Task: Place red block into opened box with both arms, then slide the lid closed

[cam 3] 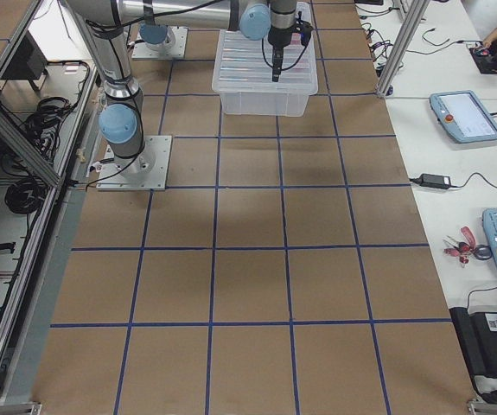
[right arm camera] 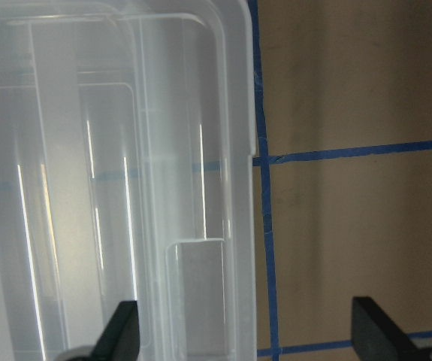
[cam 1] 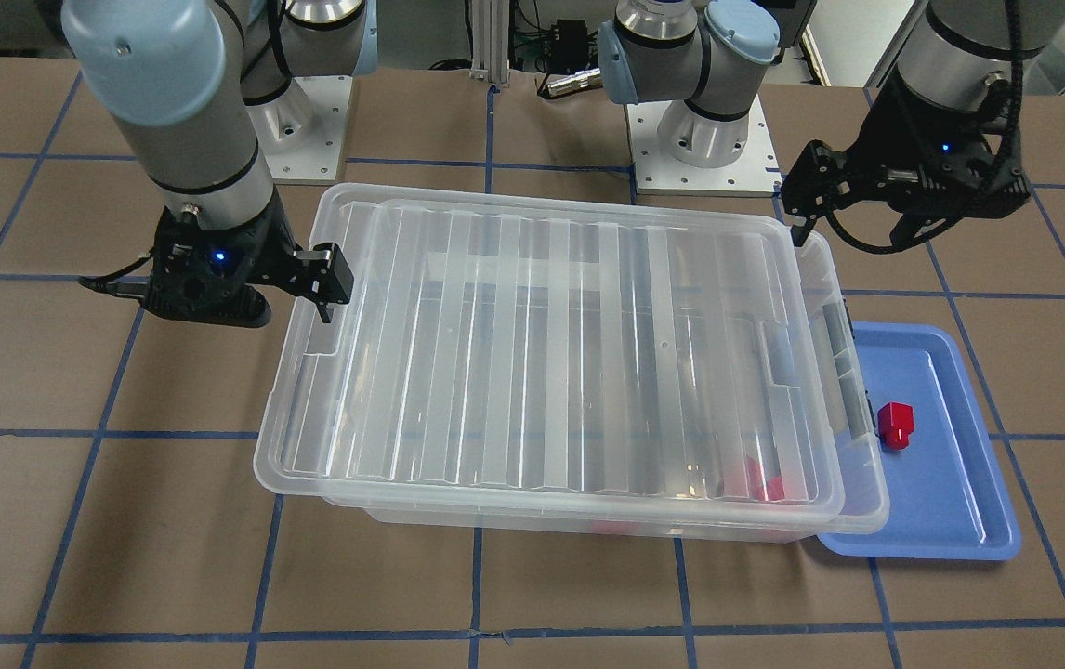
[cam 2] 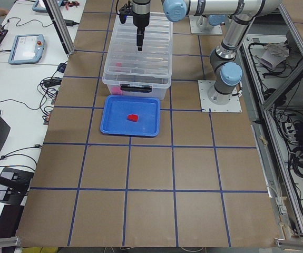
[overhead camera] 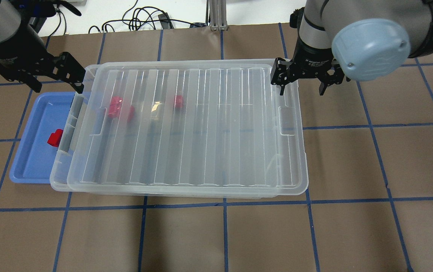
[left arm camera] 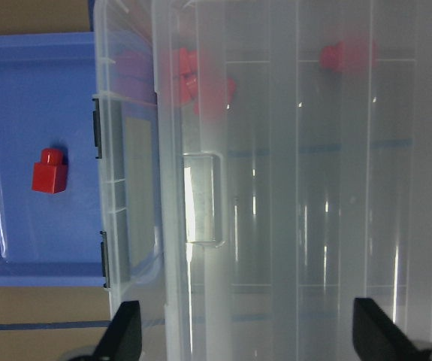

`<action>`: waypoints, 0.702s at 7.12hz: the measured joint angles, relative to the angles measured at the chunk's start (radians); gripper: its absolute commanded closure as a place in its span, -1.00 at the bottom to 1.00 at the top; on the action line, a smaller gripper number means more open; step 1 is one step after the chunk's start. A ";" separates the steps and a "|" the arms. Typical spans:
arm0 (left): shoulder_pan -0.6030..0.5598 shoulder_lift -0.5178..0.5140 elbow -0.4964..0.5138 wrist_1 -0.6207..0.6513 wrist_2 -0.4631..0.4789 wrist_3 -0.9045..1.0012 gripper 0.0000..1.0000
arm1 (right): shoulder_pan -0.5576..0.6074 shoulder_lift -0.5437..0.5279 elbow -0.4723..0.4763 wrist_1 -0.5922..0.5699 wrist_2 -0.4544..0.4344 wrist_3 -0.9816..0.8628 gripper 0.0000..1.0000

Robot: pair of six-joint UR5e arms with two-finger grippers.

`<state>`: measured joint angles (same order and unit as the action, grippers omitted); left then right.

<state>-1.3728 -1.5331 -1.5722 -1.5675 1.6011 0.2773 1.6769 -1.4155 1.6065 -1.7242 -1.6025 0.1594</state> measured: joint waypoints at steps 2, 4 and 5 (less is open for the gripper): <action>0.169 -0.004 -0.011 0.002 -0.006 0.214 -1.00 | 0.004 0.017 0.108 -0.084 -0.040 -0.092 -1.00; 0.299 -0.034 -0.023 0.013 -0.007 0.412 -1.00 | -0.002 0.016 0.156 -0.154 -0.120 -0.120 -1.00; 0.341 -0.061 -0.026 0.022 -0.006 0.471 -1.00 | -0.009 0.015 0.160 -0.161 -0.133 -0.123 -1.00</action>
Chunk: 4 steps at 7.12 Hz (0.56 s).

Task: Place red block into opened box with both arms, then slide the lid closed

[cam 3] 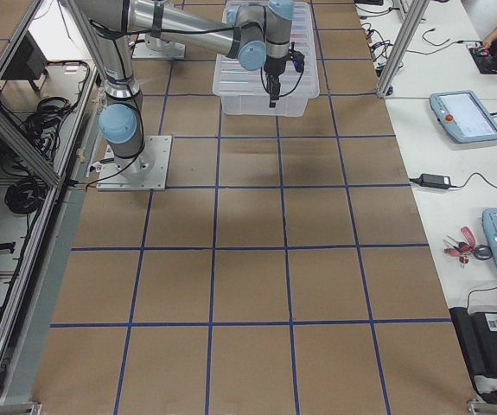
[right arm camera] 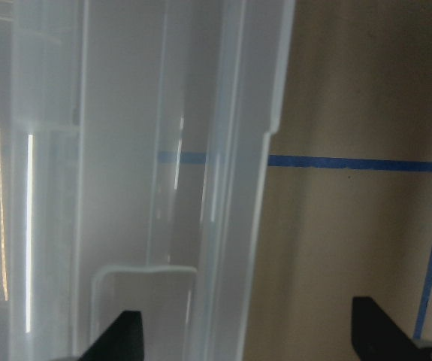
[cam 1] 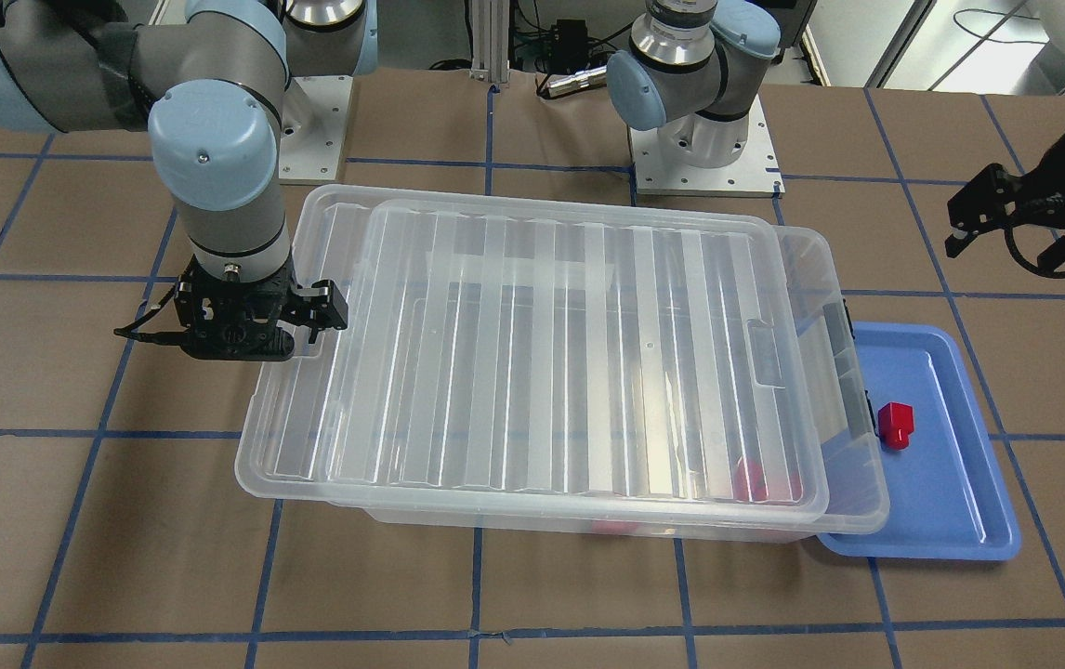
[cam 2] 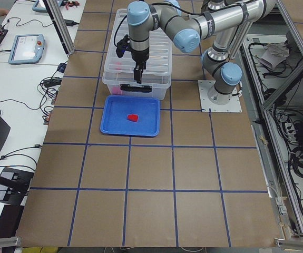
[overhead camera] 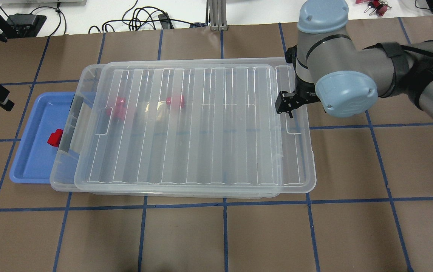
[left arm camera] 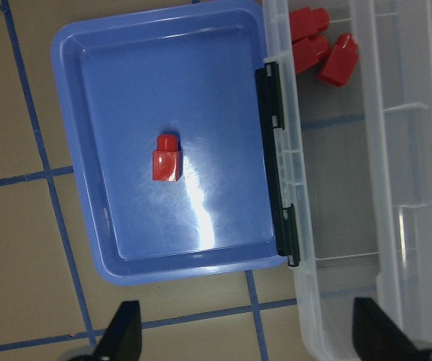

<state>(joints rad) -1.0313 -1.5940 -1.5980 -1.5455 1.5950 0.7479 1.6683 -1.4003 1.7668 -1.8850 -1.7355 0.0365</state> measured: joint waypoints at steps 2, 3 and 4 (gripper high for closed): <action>0.077 -0.059 -0.023 0.063 -0.014 0.112 -1.00 | -0.032 -0.007 0.001 0.005 -0.005 -0.003 -1.00; 0.103 -0.091 -0.055 0.128 -0.037 0.151 -1.00 | -0.050 -0.011 0.001 0.008 -0.006 -0.006 -1.00; 0.113 -0.124 -0.099 0.209 -0.058 0.166 -1.00 | -0.065 -0.014 0.002 0.008 -0.006 -0.009 -1.00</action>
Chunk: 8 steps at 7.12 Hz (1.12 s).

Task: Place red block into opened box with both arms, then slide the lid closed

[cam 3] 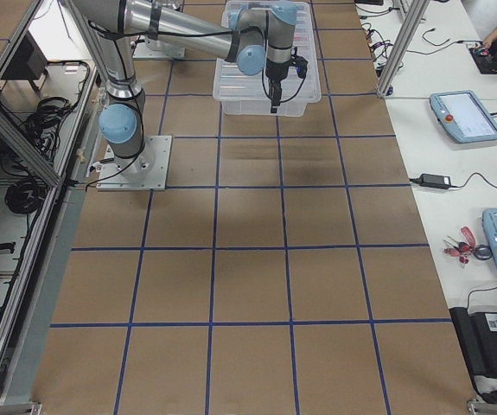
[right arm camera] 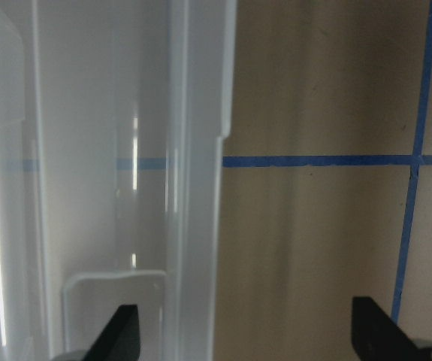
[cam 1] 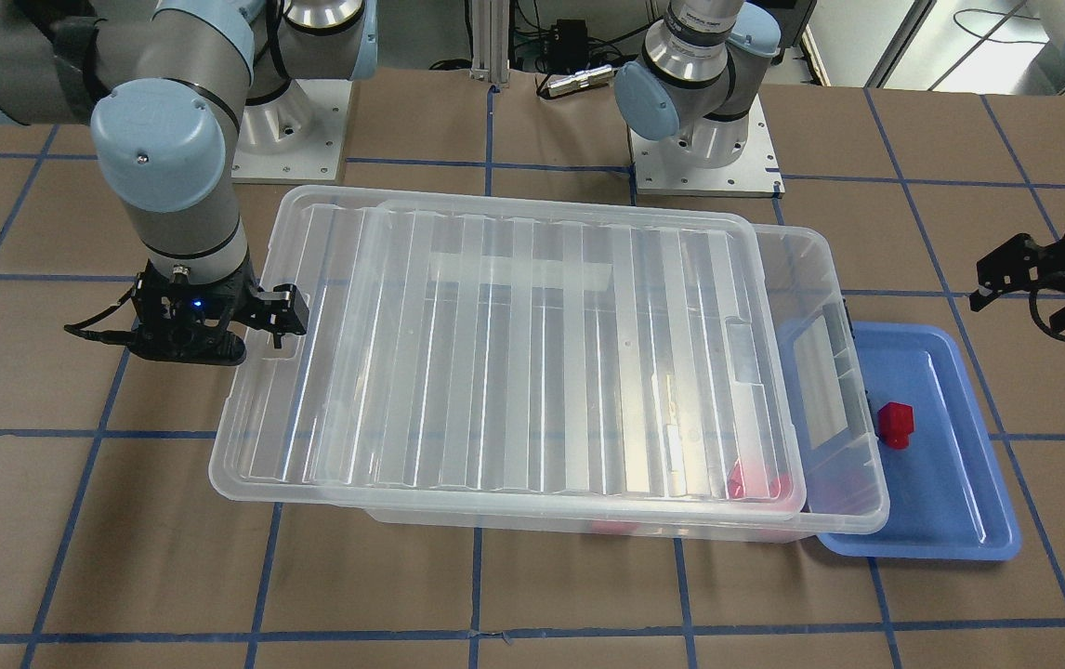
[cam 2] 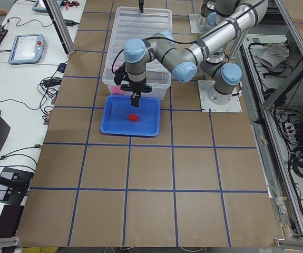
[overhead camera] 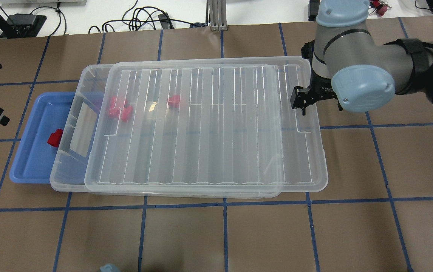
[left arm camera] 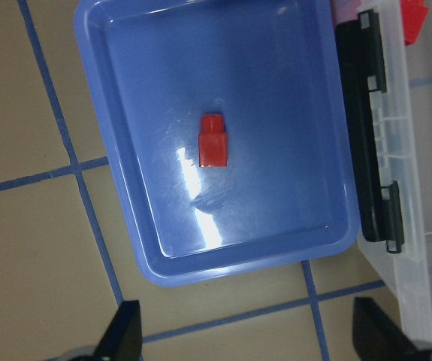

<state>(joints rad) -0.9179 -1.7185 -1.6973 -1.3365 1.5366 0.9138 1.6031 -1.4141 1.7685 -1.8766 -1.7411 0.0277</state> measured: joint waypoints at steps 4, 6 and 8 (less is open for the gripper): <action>0.005 -0.133 -0.105 0.213 -0.090 -0.015 -1.00 | -0.055 -0.013 0.002 0.001 0.000 -0.022 -1.00; 0.005 -0.193 -0.112 0.264 -0.105 -0.055 -1.00 | -0.089 -0.015 0.002 0.004 0.001 -0.055 -1.00; 0.002 -0.243 -0.128 0.315 -0.102 -0.083 -1.00 | -0.126 -0.017 -0.001 0.011 0.001 -0.098 -1.00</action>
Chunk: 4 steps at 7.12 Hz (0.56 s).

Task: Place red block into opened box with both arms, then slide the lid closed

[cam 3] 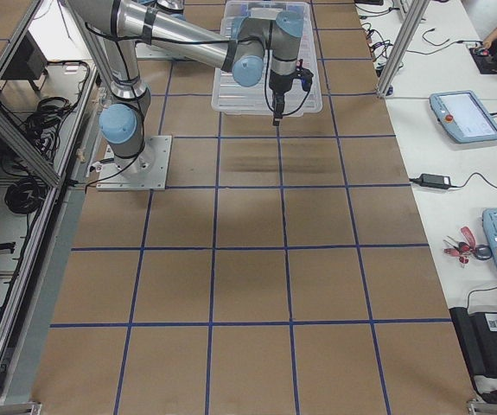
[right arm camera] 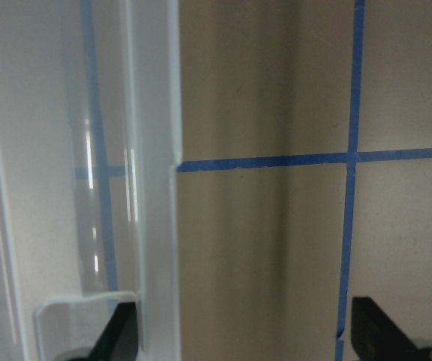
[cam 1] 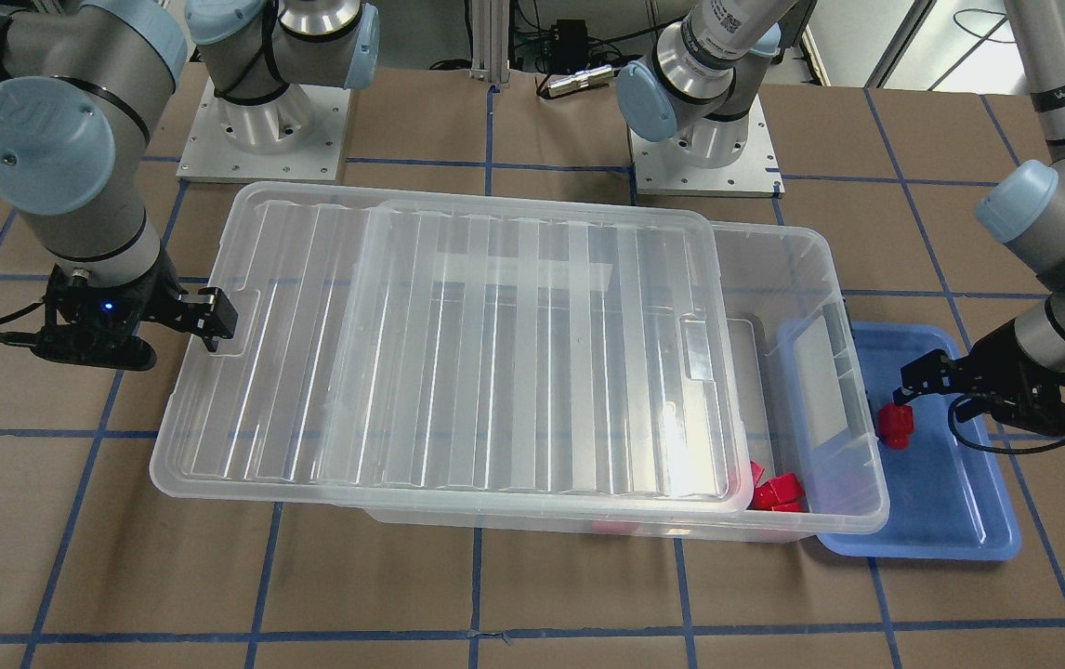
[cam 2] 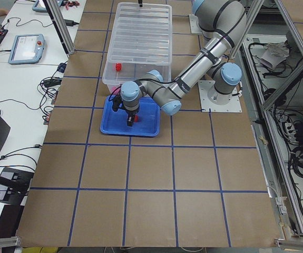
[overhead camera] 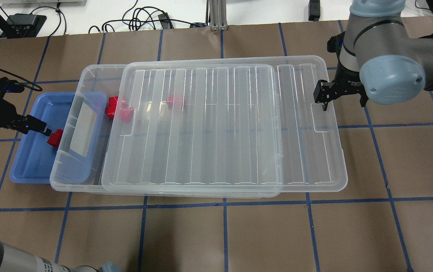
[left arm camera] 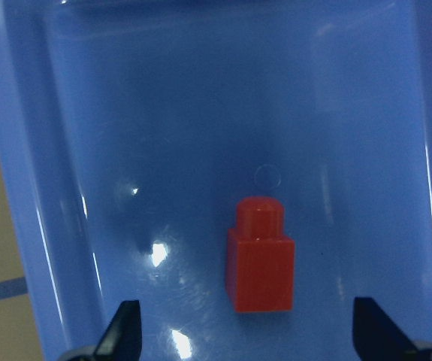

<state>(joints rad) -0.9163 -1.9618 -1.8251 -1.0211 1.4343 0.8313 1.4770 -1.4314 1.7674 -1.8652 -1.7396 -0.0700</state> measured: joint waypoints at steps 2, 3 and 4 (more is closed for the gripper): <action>-0.009 -0.024 -0.004 0.020 0.003 -0.062 -1.00 | -0.031 -0.002 -0.001 0.004 -0.002 -0.060 -1.00; -0.011 -0.036 -0.005 0.029 0.006 -0.073 -0.91 | -0.050 -0.007 -0.001 0.014 -0.004 -0.091 -1.00; -0.011 -0.047 -0.007 0.041 0.008 -0.079 -0.17 | -0.081 -0.017 -0.001 0.028 -0.004 -0.134 -1.00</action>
<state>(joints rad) -0.9276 -2.0090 -1.8325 -0.9800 1.4428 0.7524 1.3962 -1.4482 1.7665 -1.8373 -1.7438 -0.2036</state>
